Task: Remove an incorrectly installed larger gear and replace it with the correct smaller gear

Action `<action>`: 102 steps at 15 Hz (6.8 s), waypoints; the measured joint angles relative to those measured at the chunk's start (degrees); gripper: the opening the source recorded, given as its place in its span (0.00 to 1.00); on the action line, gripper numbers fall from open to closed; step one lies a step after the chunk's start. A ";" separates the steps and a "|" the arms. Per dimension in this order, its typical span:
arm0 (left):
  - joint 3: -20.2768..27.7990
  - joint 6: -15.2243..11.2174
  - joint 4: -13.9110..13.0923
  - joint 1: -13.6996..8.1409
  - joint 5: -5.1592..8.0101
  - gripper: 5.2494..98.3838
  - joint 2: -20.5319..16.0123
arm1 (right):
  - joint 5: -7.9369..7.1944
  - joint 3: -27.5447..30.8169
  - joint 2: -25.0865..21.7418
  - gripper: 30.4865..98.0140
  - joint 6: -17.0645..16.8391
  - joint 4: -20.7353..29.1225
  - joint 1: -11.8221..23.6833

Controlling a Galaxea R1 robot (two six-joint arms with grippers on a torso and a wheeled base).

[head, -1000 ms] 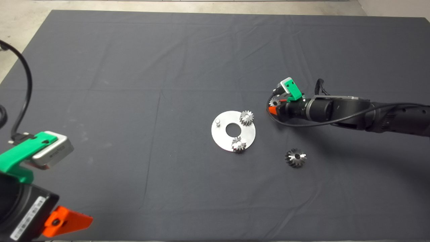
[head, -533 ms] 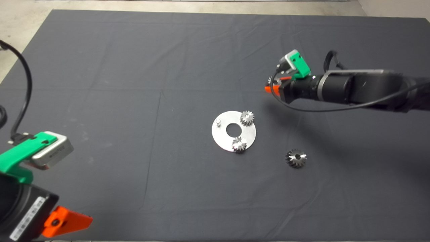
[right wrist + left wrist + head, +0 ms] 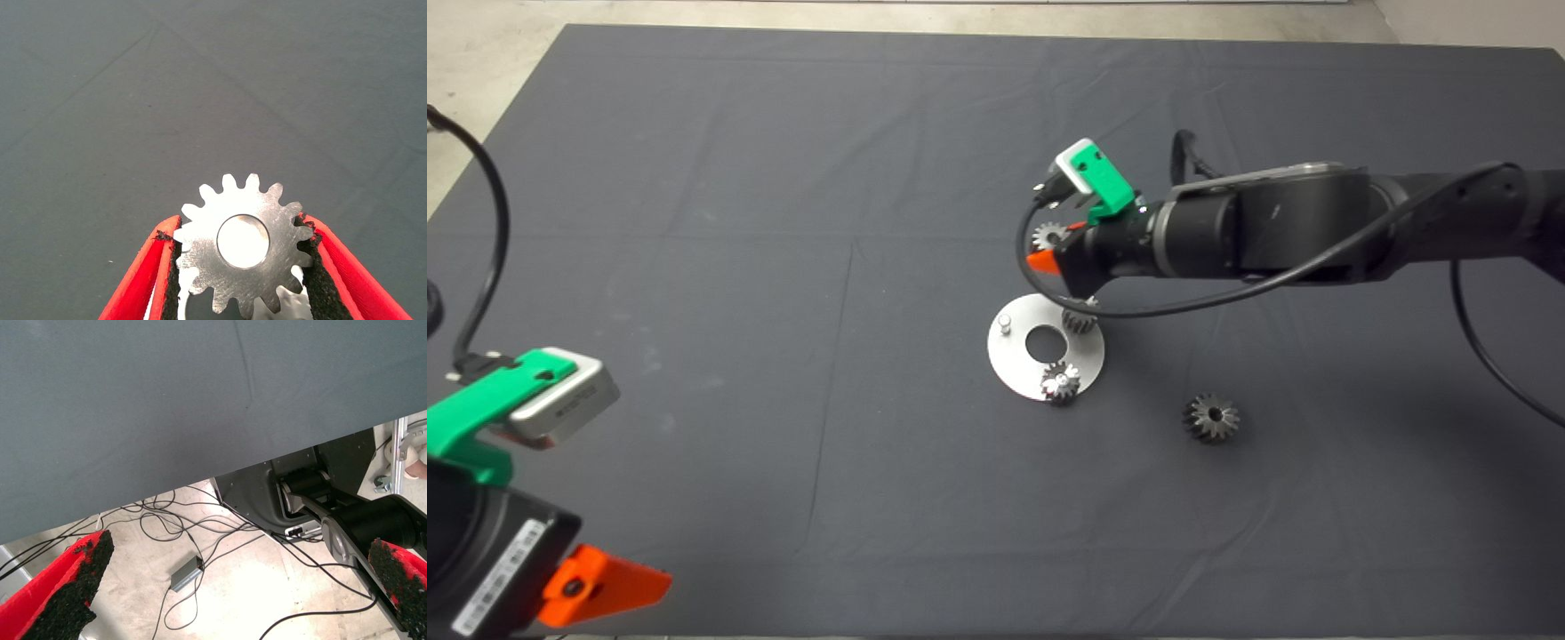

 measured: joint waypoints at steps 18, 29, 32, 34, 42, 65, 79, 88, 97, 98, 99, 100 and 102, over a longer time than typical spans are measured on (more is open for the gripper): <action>0.00 -0.14 0.00 0.00 0.06 1.00 -0.11 | -4.42 -2.67 8.04 0.15 -0.37 -3.91 -8.40; 0.00 -0.16 0.01 0.00 0.22 1.00 -0.09 | -6.54 -4.57 7.93 0.15 -1.90 -6.58 -8.87; 0.00 -0.16 0.02 0.00 0.22 1.00 -0.09 | -7.13 -4.95 8.15 0.15 -2.79 -6.66 -9.35; 0.00 -0.16 0.00 0.00 0.26 1.00 -0.11 | -7.31 -5.62 8.73 0.15 -2.97 -6.66 -9.35; 0.00 -0.17 0.00 0.00 0.23 1.00 -0.09 | -9.32 -7.38 9.74 0.15 -2.97 -6.66 -9.35; 0.00 -0.17 0.01 0.00 0.20 1.00 -0.11 | -9.58 -7.49 9.17 0.15 -4.06 -2.67 -9.33; 0.00 -0.17 0.00 0.00 0.12 1.00 -0.12 | -9.32 -8.29 10.30 0.15 -4.06 -1.32 -9.21; 0.00 -0.17 0.00 0.00 0.11 1.00 -0.12 | -8.72 -9.90 10.46 0.15 -5.79 -0.38 -9.26; 0.00 -0.17 0.00 0.00 0.09 1.00 -0.15 | -8.75 -9.91 10.48 0.15 -5.81 -0.38 -9.24; 0.00 -0.17 0.02 0.00 0.09 1.00 -0.20 | -8.75 -9.91 10.49 0.15 -5.81 -0.38 -9.24; 0.00 -0.17 0.01 0.00 0.06 1.00 -0.26 | -8.72 -9.91 10.49 0.15 -6.01 -0.38 -9.24; 0.00 -0.17 0.00 0.00 0.04 1.00 -0.26 | -8.75 -9.91 10.49 0.15 -6.01 -0.38 -9.25; 0.00 -0.17 0.00 0.00 0.04 1.00 -0.26 | -8.72 -9.91 10.49 0.16 -6.01 -0.38 -9.26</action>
